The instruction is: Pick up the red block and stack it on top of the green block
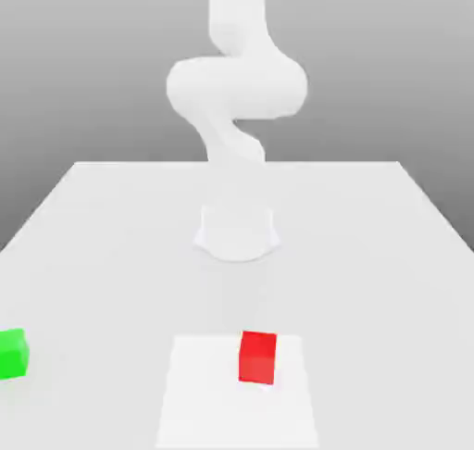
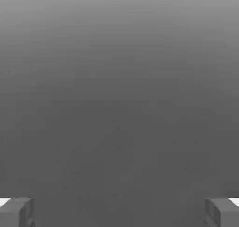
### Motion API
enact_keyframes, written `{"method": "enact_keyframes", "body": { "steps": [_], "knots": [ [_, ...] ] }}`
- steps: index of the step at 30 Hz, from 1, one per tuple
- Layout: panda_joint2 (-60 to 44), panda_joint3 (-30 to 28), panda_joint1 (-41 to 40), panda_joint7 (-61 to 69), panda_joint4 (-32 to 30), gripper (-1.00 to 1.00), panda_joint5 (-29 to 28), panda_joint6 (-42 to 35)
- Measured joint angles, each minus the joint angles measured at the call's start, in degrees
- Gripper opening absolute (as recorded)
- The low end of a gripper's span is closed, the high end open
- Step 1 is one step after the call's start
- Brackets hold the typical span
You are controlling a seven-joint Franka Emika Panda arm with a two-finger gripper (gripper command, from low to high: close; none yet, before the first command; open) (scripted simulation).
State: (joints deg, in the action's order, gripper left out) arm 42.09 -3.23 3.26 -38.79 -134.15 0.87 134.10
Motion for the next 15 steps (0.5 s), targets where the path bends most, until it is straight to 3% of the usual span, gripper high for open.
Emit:
{"method": "enact_keyframes", "body": {
  "steps": [15],
  "knots": [
    [-23.6, -14.2, 16.9, 42.3, -14.2, 0.0, 5.1, 13.8]
  ]
}}
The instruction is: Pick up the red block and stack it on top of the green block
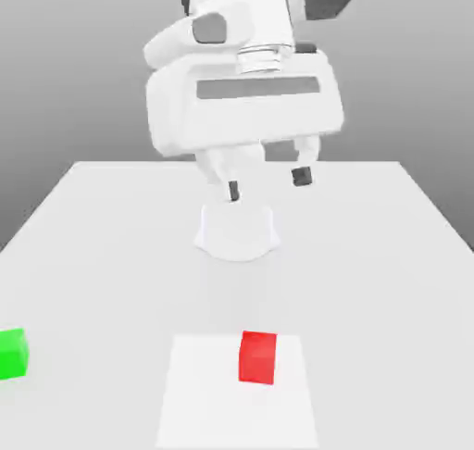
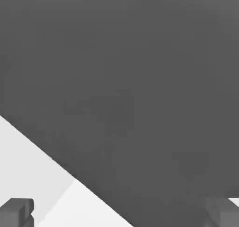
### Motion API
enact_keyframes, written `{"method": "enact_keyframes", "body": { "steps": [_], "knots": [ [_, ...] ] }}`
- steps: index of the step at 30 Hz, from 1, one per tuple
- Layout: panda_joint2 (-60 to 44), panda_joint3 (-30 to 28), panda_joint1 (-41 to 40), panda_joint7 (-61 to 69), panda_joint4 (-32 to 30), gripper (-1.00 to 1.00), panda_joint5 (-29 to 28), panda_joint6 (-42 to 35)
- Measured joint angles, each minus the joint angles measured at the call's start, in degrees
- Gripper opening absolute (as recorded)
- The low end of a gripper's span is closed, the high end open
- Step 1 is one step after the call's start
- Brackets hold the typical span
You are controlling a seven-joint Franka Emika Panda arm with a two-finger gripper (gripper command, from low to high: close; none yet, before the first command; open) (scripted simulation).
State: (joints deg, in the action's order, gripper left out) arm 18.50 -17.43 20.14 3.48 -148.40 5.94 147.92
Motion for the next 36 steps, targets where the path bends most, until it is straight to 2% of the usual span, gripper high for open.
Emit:
{"method": "enact_keyframes", "body": {
  "steps": [7, 12, 14, 20, 27, 28, 34, 36],
  "knots": [
    [-10.4, -2.0, 3.8, 17.8, -6.6, 0.0, 0.0, 6.5],
    [-16.6, -2.2, 4.1, 26.9, -11.4, 0.0, -5.0, 11.2],
    [-18.5, -2.3, 4.1, 28.7, -11.8, 0.0, -5.3, 12.8],
    [-24.4, -0.1, 3.5, 33.6, -10.7, 0.0, 0.3, 17.5],
    [-32.2, 7.6, -2.0, 40.2, -9.8, 0.0, 9.5, 23.6],
    [-32.8, 8.3, -2.5, 40.6, -9.8, -1.0, 10.1, 24.1],
    [-33.1, 8.7, -2.9, 40.8, -9.7, -1.0, 10.3, 24.2],
    [-31.8, 7.2, -1.7, 39.9, -9.8, -1.0, 9.1, 23.2]
  ]
}}
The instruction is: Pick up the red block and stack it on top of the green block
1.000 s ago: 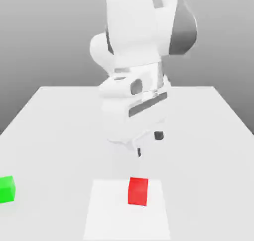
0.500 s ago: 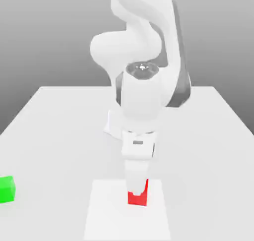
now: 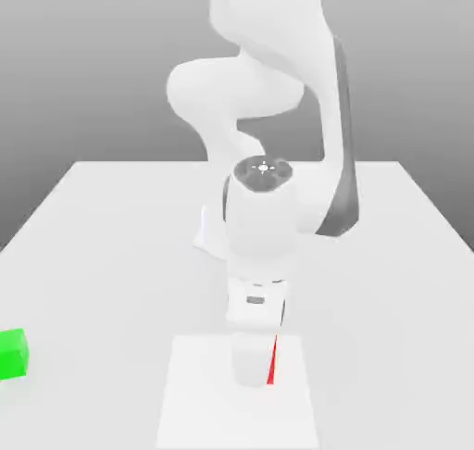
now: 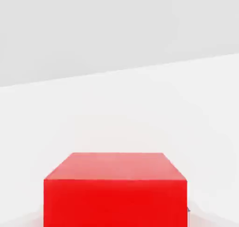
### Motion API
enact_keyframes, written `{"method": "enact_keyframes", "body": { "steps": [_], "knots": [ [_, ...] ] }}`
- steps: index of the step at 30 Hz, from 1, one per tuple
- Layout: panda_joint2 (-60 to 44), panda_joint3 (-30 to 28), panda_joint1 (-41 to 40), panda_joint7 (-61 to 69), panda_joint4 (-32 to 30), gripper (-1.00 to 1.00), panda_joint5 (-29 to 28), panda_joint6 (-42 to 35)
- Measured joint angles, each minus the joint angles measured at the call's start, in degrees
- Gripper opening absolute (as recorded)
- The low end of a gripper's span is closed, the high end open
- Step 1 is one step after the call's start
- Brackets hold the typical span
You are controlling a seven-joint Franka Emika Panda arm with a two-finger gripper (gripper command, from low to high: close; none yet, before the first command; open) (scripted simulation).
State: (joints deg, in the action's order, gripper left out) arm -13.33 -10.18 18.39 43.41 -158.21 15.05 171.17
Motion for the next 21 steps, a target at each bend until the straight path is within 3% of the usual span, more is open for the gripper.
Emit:
{"method": "enact_keyframes", "body": {
  "steps": [9, 13, 16, 21],
  "knots": [
    [9.6, -6.2, 3.3, -8.5, -1.3, -1.0, -11.7, -7.5],
    [13.2, -6.6, 2.8, -10.9, -2.3, -1.0, -14.9, -10.5],
    [12.7, -10.5, 5.4, -10.7, 0.0, -1.0, -15.5, -12.8],
    [9.9, -17.8, -5.9, -7.7, 5.5, -1.0, -13.6, -16.5]
  ]
}}
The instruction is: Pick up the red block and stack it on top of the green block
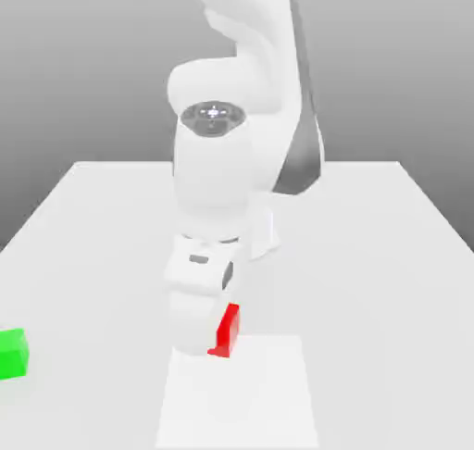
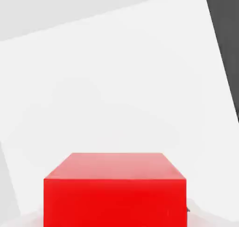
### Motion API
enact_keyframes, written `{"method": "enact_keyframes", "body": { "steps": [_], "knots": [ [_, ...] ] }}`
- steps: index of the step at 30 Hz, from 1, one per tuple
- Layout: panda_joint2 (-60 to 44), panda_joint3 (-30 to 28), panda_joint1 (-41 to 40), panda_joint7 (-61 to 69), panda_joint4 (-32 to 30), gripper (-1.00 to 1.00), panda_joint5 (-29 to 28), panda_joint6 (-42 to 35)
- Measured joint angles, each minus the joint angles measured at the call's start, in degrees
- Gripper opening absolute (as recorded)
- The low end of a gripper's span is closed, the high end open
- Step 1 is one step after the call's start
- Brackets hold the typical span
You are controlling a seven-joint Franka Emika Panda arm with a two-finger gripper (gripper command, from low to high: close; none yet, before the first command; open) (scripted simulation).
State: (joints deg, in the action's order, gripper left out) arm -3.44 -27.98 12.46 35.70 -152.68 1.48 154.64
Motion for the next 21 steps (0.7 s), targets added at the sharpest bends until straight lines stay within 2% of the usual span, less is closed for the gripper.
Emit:
{"method": "enact_keyframes", "body": {
  "steps": [11, 17, 18, 21],
  "knots": [
    [-6.7, -8.9, -16.4, 10.5, 12.7, -1.0, 9.4, -7.3],
    [-15.3, -3.4, -22.6, 18.2, 14.7, -1.0, 19.8, -2.0],
    [-16.8, -2.0, -23.6, 19.5, 14.8, 1.0, 21.5, -0.9],
    [-16.8, -2.0, -23.6, 19.5, 14.8, 1.0, 21.5, -0.9]
  ]
}}
